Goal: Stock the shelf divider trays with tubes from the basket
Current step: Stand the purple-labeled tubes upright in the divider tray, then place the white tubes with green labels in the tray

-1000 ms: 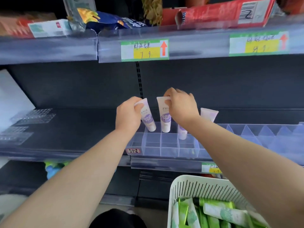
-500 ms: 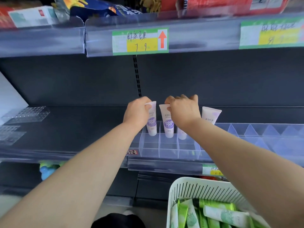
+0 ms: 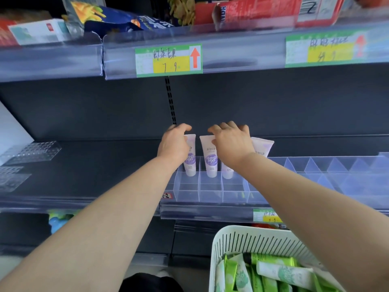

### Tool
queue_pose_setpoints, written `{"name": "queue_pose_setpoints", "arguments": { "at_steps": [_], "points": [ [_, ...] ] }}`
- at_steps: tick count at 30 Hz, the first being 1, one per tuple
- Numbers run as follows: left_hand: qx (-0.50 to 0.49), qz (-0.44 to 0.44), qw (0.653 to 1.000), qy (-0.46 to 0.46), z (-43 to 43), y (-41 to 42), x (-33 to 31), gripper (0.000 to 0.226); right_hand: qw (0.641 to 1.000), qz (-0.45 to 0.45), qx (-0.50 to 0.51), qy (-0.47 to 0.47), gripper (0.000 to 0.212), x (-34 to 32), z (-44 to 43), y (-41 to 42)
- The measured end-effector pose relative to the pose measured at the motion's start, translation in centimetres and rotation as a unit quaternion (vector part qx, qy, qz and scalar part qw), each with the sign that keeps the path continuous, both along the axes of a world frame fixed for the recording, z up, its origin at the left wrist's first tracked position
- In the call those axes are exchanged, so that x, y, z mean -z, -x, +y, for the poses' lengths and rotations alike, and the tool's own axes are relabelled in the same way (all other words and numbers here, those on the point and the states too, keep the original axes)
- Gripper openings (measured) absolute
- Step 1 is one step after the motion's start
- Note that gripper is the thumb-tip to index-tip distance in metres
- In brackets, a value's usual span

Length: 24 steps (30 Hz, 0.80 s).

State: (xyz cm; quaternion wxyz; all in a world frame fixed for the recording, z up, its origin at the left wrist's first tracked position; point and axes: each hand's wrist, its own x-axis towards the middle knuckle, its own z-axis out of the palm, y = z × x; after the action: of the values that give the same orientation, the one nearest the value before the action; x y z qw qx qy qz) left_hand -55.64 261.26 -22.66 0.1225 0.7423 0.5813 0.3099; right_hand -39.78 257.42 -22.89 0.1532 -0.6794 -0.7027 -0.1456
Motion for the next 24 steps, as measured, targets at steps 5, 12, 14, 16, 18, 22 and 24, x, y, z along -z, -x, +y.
{"name": "queue_pose_setpoints", "arguments": {
  "at_steps": [5,12,14,16,18,22,24],
  "points": [
    [0.005,0.011,1.0,-0.028,-1.8,-0.2,-1.0,0.045,1.0,-0.012,0.008,-0.011,0.048,-0.5,-2.0,-0.3],
    [0.044,0.033,0.997,-0.053,-6.9,-0.8,-1.4,0.037,1.0,-0.022,-0.002,-0.019,0.042,-0.5,-7.4,-1.1],
    [0.059,0.039,0.996,-0.051,-8.7,-1.1,-0.8,0.035,1.0,-0.016,-0.003,-0.021,0.039,0.3,-9.6,-1.7],
    [0.08,0.051,0.994,-0.052,-10.5,-1.6,-0.1,0.034,1.0,-0.017,0.0,-0.022,0.04,1.3,-12.0,-2.5],
    [0.106,0.063,0.991,-0.052,-12.1,-2.4,0.9,0.033,1.0,-0.017,0.002,-0.008,0.041,2.8,-14.4,-3.3],
    [0.137,0.065,0.988,-0.025,-14.8,-4.3,3.5,0.032,1.0,0.003,0.007,0.018,0.041,6.1,-19.0,-5.3],
    [0.157,0.079,0.984,-0.006,-16.0,-5.7,5.3,0.032,0.999,0.006,0.017,0.039,0.039,8.0,-21.1,-6.5]
  ]
}}
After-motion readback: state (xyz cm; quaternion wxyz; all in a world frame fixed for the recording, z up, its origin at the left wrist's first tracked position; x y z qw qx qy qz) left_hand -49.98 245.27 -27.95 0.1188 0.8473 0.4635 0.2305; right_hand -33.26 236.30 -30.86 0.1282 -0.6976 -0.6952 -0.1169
